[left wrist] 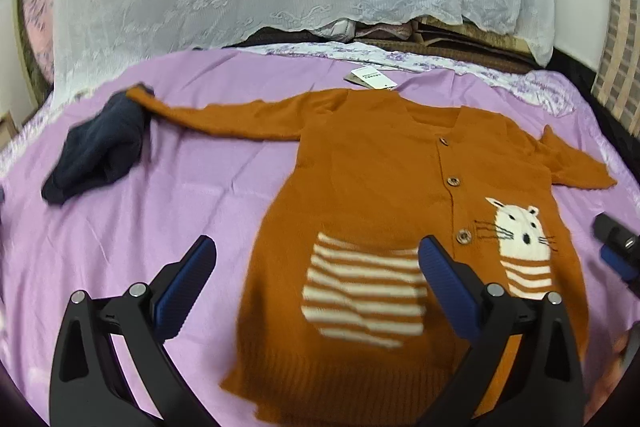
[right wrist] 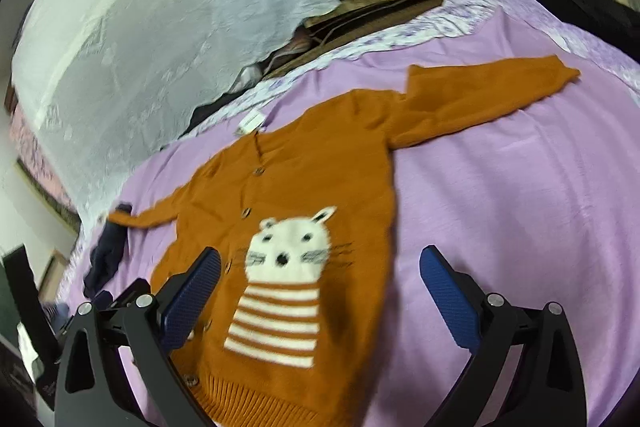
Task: Fold small clothes
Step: 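Grasp the cardigan's sleeve cuff with the right gripper and lift it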
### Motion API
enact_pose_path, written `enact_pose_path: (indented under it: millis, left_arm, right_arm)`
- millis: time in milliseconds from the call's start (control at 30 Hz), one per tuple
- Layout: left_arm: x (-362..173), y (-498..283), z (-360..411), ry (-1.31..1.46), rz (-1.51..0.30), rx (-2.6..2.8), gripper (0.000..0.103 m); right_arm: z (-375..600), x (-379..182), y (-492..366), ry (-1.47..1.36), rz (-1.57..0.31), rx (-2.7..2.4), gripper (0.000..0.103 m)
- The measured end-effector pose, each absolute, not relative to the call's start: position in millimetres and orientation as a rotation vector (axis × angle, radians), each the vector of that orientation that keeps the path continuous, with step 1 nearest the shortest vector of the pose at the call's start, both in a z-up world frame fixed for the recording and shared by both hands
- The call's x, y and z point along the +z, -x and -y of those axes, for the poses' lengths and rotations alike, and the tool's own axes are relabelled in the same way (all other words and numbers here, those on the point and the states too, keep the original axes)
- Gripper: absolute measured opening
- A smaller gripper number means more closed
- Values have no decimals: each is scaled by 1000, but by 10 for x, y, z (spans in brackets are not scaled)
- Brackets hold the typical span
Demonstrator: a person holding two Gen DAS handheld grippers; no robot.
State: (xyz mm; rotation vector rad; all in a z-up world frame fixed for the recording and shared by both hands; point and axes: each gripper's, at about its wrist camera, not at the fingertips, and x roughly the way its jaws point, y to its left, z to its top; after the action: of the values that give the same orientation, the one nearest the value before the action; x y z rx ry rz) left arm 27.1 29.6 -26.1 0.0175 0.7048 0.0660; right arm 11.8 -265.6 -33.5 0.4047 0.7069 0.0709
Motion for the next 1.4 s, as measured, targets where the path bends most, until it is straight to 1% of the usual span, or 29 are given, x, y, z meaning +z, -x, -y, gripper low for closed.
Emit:
enact_pose_path:
  millis: [167,333,433,600,667,733,767,800,833,900,1000,1100,1167,1233,1400]
  left_arm:
    - [-84,-552,-121,-60,-733,30,99]
    - [31,-721,459,-170,-722,-52,99]
    - [63,-854,806,-197,-729,-100,99]
    - [70,-1252,1398,-192,-794,-165,99]
    - [56,-1425,1575,-178,-807,-158,99]
    - [3,-1556,1721,-171,-816,-147,99]
    - [-41,-1614,1803,-175,-825,-145,99]
    - [-85,-1660,1864,-182,-835,-142,99]
    - [-127,-1704,1920,-191,-842,-137,99]
    - [-224,-1786,2017,-207,-855,-124,99]
    - [-379,-1901,2051,-188,-887,-109,99]
    - [-603,-2017,2029,-154,-941,-109,99]
    - [-765,-2062,1973,-118,-958,-116,99]
    - [-761,-2065,1908,-74,-958,-137,99]
    - [-677,-1966,1798,-48,-947,-165,99]
  right_arm:
    - [3053,-217,-300,-494,-727,56,100]
    - [3588,-32,-510,-527,-687,-9,100]
    - [4100,-24,-617,-660,-651,-53,100]
    - [4811,-126,-695,-845,-616,-96,99]
    - [5043,-222,-729,-922,-605,-106,94]
    - [5184,-358,-810,-985,-627,-97,81]
    - [5256,-448,-877,-1022,-644,-88,77]
    - [5281,-501,-904,-1040,-655,-84,66]
    - [5325,-592,-968,-1074,-665,-69,60]
    - [5377,-700,-1066,-1106,-684,-78,57]
    - [5492,-830,-1141,-1134,-673,-119,46]
    - [5574,-865,-1245,-1125,-659,-128,42]
    - [5589,-872,-1320,-1080,-650,-120,32]
    - [5587,-876,-1328,-1023,-638,-138,6]
    - [5641,-739,-1140,-994,-551,-160,6]
